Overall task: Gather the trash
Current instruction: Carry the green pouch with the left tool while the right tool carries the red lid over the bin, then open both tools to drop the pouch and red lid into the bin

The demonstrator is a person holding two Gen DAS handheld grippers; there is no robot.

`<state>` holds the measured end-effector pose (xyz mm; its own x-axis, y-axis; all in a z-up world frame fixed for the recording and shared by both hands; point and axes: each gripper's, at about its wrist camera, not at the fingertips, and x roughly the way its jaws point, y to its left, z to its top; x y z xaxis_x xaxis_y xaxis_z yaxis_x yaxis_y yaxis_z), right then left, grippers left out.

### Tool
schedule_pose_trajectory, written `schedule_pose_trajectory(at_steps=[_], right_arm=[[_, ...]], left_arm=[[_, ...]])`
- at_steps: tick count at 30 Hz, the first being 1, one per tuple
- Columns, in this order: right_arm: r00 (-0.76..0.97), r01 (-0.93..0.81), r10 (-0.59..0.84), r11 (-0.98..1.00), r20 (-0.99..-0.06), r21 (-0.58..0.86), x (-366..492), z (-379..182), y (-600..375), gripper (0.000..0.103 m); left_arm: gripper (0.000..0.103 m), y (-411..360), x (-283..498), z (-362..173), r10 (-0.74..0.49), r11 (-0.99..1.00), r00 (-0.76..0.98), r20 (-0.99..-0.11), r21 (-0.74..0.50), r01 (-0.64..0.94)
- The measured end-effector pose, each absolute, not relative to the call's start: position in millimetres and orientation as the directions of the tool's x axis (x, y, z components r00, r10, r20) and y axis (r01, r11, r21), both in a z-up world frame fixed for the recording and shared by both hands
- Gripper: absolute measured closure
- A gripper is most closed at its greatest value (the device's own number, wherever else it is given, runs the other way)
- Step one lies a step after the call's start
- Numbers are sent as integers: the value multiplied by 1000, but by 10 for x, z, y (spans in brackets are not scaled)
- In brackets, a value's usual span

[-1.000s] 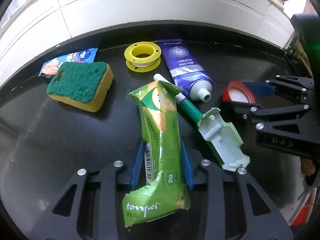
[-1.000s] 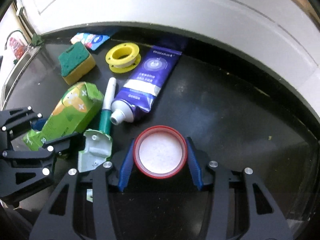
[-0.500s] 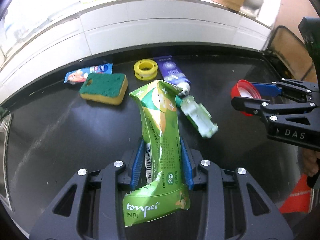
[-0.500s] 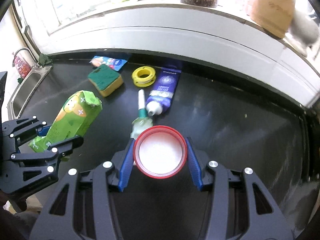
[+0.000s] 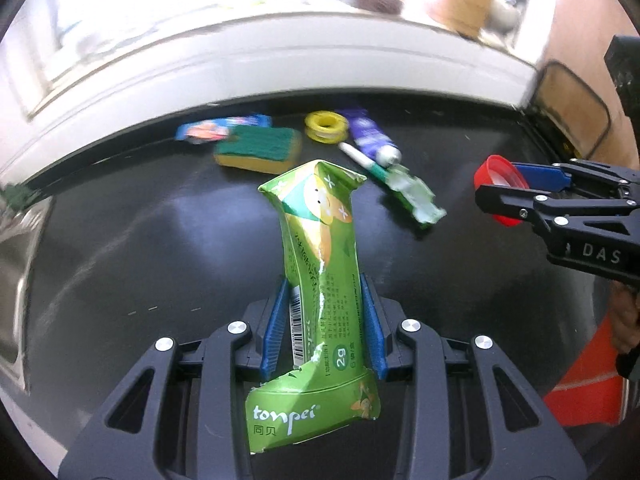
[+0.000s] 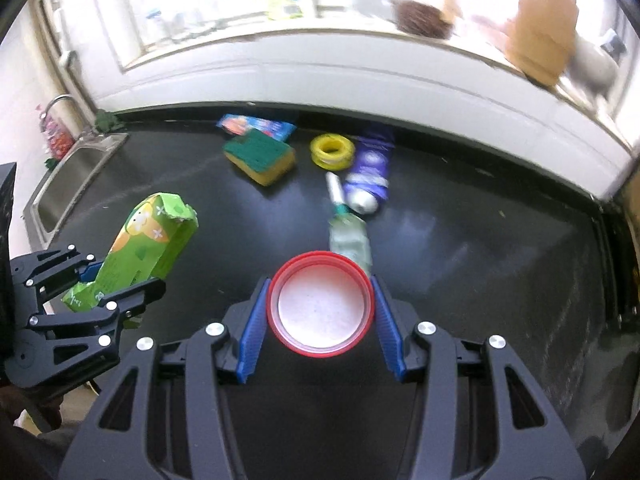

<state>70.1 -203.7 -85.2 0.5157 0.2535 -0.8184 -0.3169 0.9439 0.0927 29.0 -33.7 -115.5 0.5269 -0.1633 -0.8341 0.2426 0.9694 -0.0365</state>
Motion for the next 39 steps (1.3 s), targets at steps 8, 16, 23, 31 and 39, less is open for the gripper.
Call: schedule_pose_trajectory(at_steps=[8,16,23,31,39], right_arm=[[437,-573,445,808,-782,140,666,-660,-729,54],[187,-833,586,520,-788,189,27,-721,947,54],[-69,-924,567,274,-821,267,-804,-1075,2066,54],[-209,-935,445,171,-871,311,-1480,-1609,2932,54],[-216,-941,351,172,-911,290,-1665,-2025,3413,53]], left_arm=[[68,847,-249,-851,38,998,601,-798,3,-59],[68,2114,-1339,-910,248,904,517,-819,3,-428],[68,2833,-2350,-1347,290,769,392,-873,-31,-638],[68,3296,-2888,-1941,234,681,355,-905,-108,-724],[68,3624,-3058,-2368,188,636,353,-916,-160,-755]])
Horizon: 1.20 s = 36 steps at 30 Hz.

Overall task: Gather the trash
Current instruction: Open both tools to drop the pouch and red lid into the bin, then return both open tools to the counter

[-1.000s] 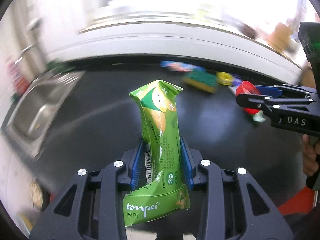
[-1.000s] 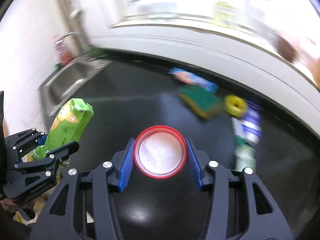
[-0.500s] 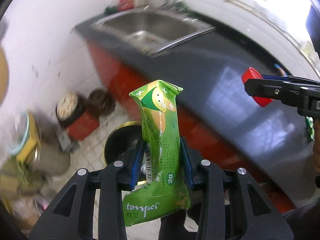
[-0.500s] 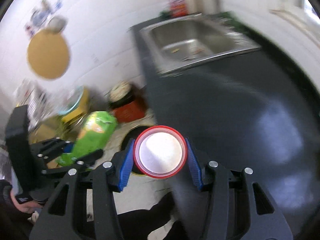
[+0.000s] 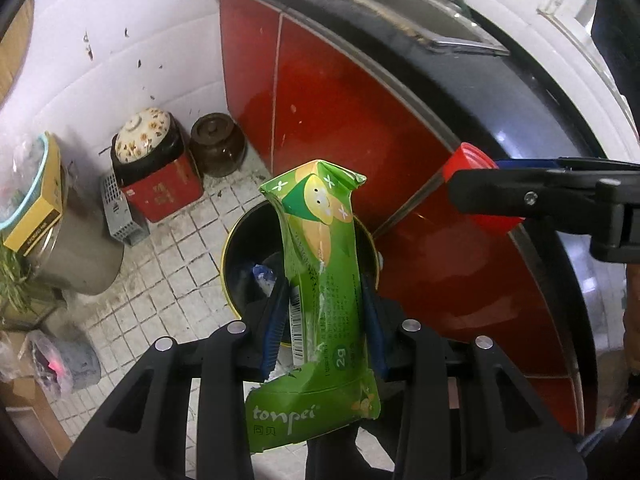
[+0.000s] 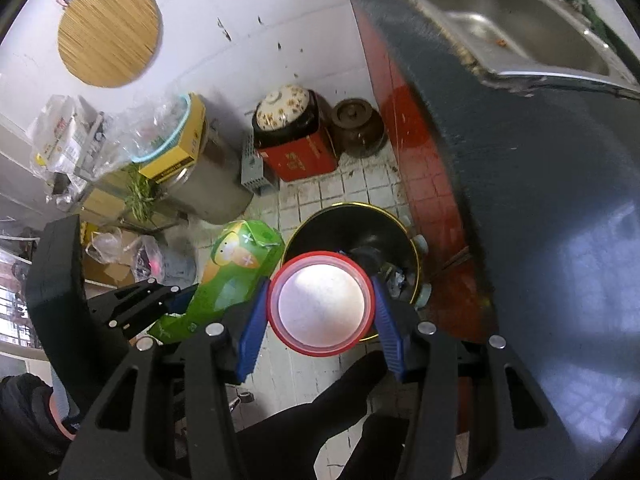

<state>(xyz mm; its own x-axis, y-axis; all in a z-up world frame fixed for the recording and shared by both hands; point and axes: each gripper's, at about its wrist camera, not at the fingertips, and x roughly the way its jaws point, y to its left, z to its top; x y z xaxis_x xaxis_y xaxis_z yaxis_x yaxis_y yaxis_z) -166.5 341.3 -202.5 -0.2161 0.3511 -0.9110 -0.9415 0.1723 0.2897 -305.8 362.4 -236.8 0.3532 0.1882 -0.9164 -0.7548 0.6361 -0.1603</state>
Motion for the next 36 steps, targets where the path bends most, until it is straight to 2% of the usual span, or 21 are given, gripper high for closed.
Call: schedule_pose_trajectory(at_steps=[7,8,9,10,11,19,22,26,28,32,36], right_arm=[[-196,-950,327,171,-924,262,-1659,-2123,3619,53],[-196,-950,325,172,-925,262,-1658,-2122,3648,51],[-201,-948,325,172,-924,267,-1655,-2115,3673,44],[-197,-949,332,173,-922,265,-1638,-2092,3681,39],[-189,-950,341,173,-921,259,-1632,-2073,3685,37],[-184,-945,367,189,-912,267,-1480,-1964,3560,32],[-172,-939,396,210,-902,271,-1375,-1832,3428,31],[-118,-925,452,274,-884,263,-1092,-1564,3051,21],[-75,-912,473,324,-878,252,-897,-1412,2768,15],[59,-863,501,461,-863,209,-467,-1109,2037,13],[215,-769,481,620,-850,156,-60,-851,1184,11]], left_arm=[[64,3768,-3063,-2468,171,636,369,-914,-183,-750],[60,3788,-3063,-2477,180,637,364,-914,-174,-751],[55,3806,-3057,-2473,189,637,362,-913,-167,-752],[45,3818,-3056,-2464,190,635,368,-910,-172,-753],[39,3833,-3061,-2455,198,629,368,-909,-170,-759],[38,3847,-3014,-2380,205,633,370,-906,-165,-756],[31,3805,-2951,-2284,217,650,376,-901,-154,-744],[14,3678,-2769,-2080,244,695,391,-887,-121,-709],[9,3532,-2564,-1913,271,731,395,-878,-79,-678],[7,3196,-2082,-1630,256,817,450,-856,-57,-574],[7,2713,-1493,-1407,173,907,515,-839,-68,-415]])
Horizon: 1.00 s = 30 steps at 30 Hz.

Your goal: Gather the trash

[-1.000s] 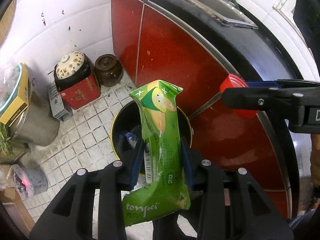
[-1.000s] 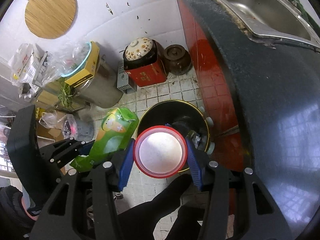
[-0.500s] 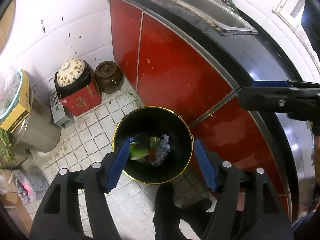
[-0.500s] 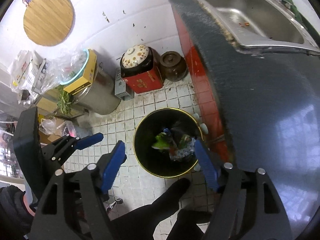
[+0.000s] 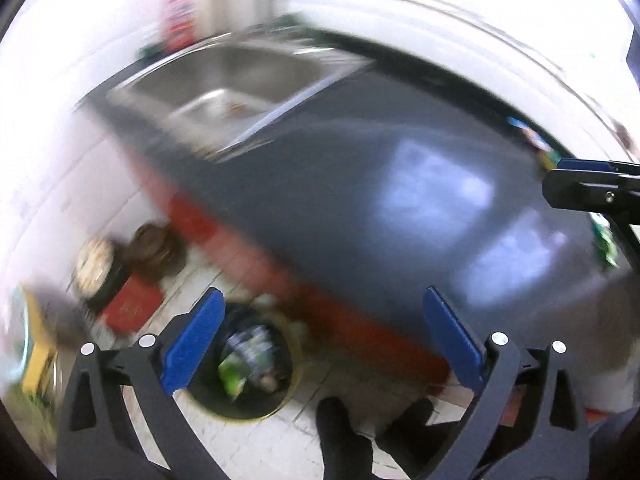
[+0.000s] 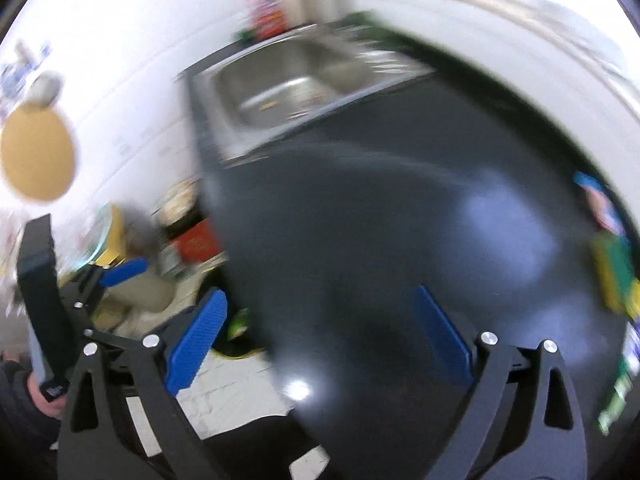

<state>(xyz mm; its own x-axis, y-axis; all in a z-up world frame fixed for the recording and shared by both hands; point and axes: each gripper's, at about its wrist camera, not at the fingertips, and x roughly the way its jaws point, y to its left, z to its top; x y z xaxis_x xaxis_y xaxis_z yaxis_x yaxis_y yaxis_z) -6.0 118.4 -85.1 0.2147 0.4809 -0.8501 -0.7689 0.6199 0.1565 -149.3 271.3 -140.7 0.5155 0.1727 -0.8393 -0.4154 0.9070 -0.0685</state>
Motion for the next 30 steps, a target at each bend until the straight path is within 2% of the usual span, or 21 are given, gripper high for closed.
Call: schedule_pose_trajectory(at_steps=[8,14,20,30], right_arm=[[478,-464,342,880,-809,98,473,-525,-745,11],[545,-293,260,950,-797,109,532,-505,-1744,11],[555,-222,229,967,-799,123,550,-606,-2179,11],[512,-225,224,967,-829,122,912,-876,-2277,11]], left_arm=[[7,1261,-312,-1061,-49,998,605,-795,-65,-6],[7,334,110,-954,-141,983,595,-791,-40,180],[7,6,403,-1010,-159,970,575,-803,-20,241],[7,-111,1018,-1248,-145,972,532,-834,-19,234]])
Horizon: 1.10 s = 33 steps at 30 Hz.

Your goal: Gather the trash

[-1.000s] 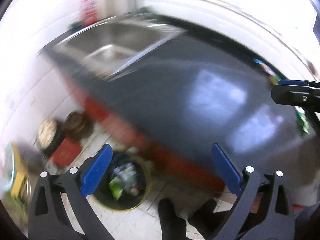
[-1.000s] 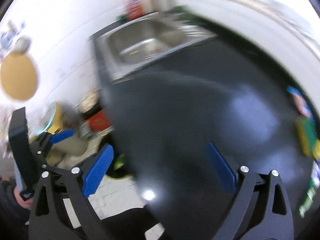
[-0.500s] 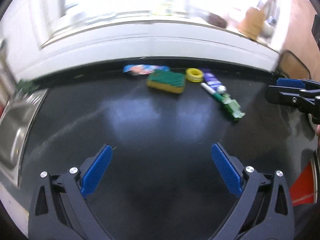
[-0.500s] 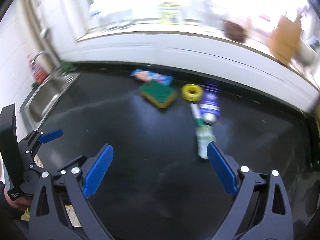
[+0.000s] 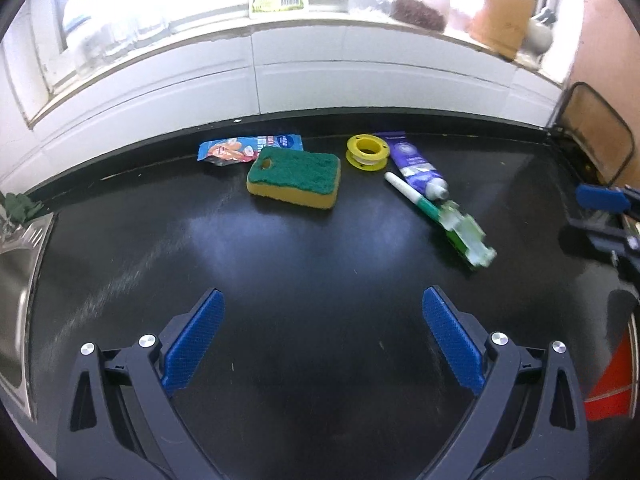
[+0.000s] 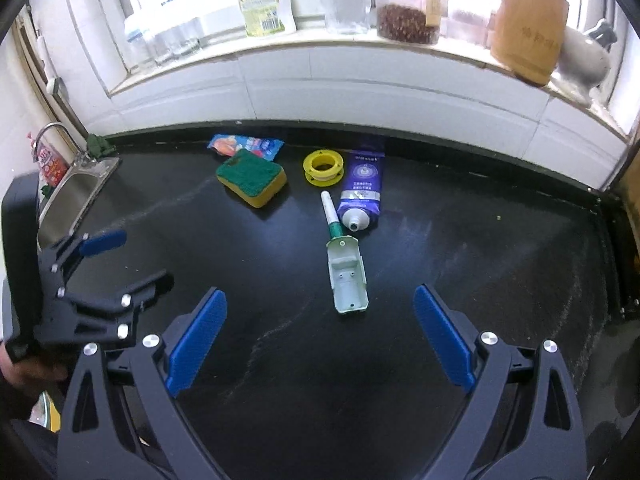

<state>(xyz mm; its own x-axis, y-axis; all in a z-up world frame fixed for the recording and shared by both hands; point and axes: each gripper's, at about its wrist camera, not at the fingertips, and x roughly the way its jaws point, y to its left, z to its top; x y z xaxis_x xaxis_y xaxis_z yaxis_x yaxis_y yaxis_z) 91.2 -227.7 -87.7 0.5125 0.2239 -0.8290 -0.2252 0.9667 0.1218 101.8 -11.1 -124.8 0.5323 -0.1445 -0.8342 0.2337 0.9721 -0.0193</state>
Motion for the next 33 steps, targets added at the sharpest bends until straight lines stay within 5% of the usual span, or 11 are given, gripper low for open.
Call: schedule_pose_trajectory(at_steps=[14,22,26,28,33], right_arm=[[356,-220,201,967,-912,127,1438,-1636,-2320,11],[303,-233,186,966,-935,117,1667,-2007,-2179,12],[293,-225,177,968,-940,112,1691,-2062,-2175,35],[301,-243,170,965,-938,97,1677,-2036,-2145,68],[309,-247,181,963,-934,105,1614,-1964,-2188,70]], left_arm=[[7,-253,2501,-2001,-137,944,471,-871,29,328],[7,-363,2688,-2156,-121,917,503,-856,97,386],[8,-397,2701,-2127,-145,913,506,-850,82,399],[14,-386,2685,-2106,-158,918,507,-847,64,392],[28,-380,2597,-1996,-184,921,515,-838,36,388]])
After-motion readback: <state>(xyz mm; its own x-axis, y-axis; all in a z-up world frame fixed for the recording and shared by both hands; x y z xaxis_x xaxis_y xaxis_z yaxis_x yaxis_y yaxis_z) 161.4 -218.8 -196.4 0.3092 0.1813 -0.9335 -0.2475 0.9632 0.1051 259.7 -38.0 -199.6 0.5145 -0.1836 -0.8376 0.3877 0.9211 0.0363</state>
